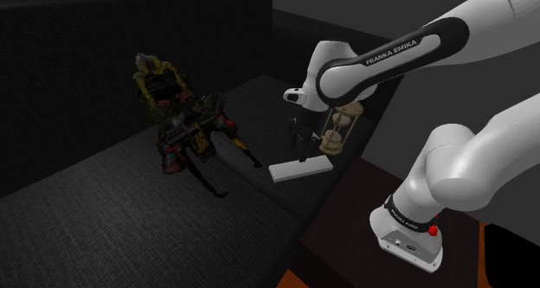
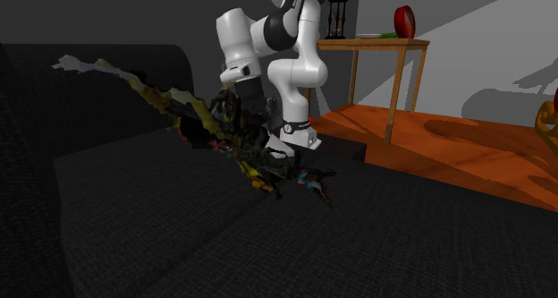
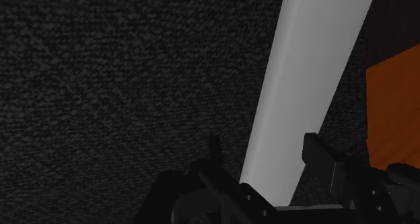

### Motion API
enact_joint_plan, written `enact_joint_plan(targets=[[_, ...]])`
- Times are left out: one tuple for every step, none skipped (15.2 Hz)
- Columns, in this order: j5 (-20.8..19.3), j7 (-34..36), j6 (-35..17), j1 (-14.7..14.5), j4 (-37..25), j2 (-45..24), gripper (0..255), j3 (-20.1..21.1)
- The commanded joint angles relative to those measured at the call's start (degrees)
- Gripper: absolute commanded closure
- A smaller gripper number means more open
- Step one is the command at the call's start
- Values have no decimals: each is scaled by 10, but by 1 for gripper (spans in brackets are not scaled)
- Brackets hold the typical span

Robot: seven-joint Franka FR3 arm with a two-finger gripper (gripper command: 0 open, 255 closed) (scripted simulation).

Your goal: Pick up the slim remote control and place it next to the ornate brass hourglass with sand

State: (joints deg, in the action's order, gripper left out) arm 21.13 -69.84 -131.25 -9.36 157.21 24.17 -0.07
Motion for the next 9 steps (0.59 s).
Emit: enact_joint_plan(targets=[[-33, 36, 63, -4, -45, -17, 0, 25], [-50, 56, 103, -9, -77, -33, 0, 39], [-52, 58, 108, -10, -81, -35, 0, 41], [-50, 57, 99, -11, -76, -39, 0, 42], [-48, 56, 90, -13, -71, -42, 0, 43], [-45, 55, 81, -14, -66, -46, 0, 44], [-43, 54, 72, -15, -62, -51, 0, 45], [-41, 53, 63, -16, -57, -55, 0, 46], [-38, 52, 54, -18, -53, -60, 0, 48]])
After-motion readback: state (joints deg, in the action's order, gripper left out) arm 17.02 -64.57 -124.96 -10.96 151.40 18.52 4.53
